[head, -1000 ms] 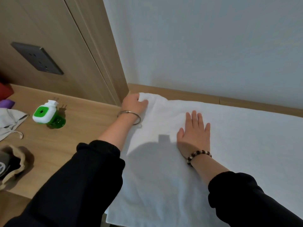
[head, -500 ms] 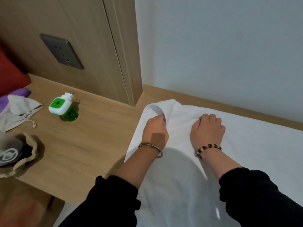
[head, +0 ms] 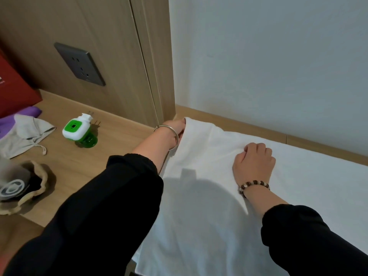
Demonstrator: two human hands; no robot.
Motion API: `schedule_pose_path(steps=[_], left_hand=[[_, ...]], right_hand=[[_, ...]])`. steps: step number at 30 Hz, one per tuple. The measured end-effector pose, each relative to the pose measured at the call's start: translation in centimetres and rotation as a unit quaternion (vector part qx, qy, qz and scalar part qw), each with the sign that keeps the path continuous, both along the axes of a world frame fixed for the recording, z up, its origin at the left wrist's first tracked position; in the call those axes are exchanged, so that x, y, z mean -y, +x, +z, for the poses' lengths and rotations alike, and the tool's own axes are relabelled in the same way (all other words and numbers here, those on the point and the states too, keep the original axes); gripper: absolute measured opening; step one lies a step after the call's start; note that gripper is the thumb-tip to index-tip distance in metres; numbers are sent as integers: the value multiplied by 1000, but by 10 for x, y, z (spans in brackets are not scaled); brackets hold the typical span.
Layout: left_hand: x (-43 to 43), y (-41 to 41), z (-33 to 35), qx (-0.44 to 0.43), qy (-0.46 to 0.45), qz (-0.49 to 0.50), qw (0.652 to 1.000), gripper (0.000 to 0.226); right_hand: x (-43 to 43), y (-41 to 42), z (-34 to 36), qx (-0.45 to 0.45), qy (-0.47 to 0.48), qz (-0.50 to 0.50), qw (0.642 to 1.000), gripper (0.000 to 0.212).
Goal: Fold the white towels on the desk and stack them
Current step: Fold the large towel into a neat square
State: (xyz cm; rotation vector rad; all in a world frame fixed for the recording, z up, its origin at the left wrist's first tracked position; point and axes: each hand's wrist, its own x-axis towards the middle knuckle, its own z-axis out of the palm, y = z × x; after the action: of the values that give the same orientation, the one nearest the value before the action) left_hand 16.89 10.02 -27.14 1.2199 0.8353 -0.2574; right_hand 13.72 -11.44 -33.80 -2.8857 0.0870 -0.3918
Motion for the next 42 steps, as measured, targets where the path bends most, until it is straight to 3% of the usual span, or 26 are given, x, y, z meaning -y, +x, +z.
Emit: schedule_pose_path(steps=[3,5,8,10,16,20,25,34,38,40,42], left_hand=[[-4,-1,-4,28,140,-120,982,24],[-6,2,-7,26,186,-141,972,14],[-12,9,-8,-14,121,-86,989,25],[-14,13,-8,-31,89,-101,990,31],[-16,13,0,-73,-22,-145,987,22],[-2,12,10,-72,57,-223,970,17],[-10,19,17,-79,97,-183,975,31],[-13,17,21,-89,-60,-103,989,20],[-14,8,23,2,-176,-78,981,26],[-16,0,20,23,-155,-76,985,23],[-16,-9,13,35,-64,-85,994,18]], right_hand=[[1,0,0,-4,5,-1,1000,15],[1,0,0,-7,5,-1,1000,16],[0,1,0,2,16,-1,1000,16],[0,1,0,11,20,0,1000,15],[1,2,-4,16,26,-3,1000,13],[0,3,-4,16,24,-4,1000,14],[1,2,-3,18,34,-2,999,14],[1,2,-2,0,28,-5,1000,16],[-2,2,1,-32,-6,-7,999,16],[-5,5,8,-43,5,1,999,18],[-14,12,23,-23,66,51,996,23]])
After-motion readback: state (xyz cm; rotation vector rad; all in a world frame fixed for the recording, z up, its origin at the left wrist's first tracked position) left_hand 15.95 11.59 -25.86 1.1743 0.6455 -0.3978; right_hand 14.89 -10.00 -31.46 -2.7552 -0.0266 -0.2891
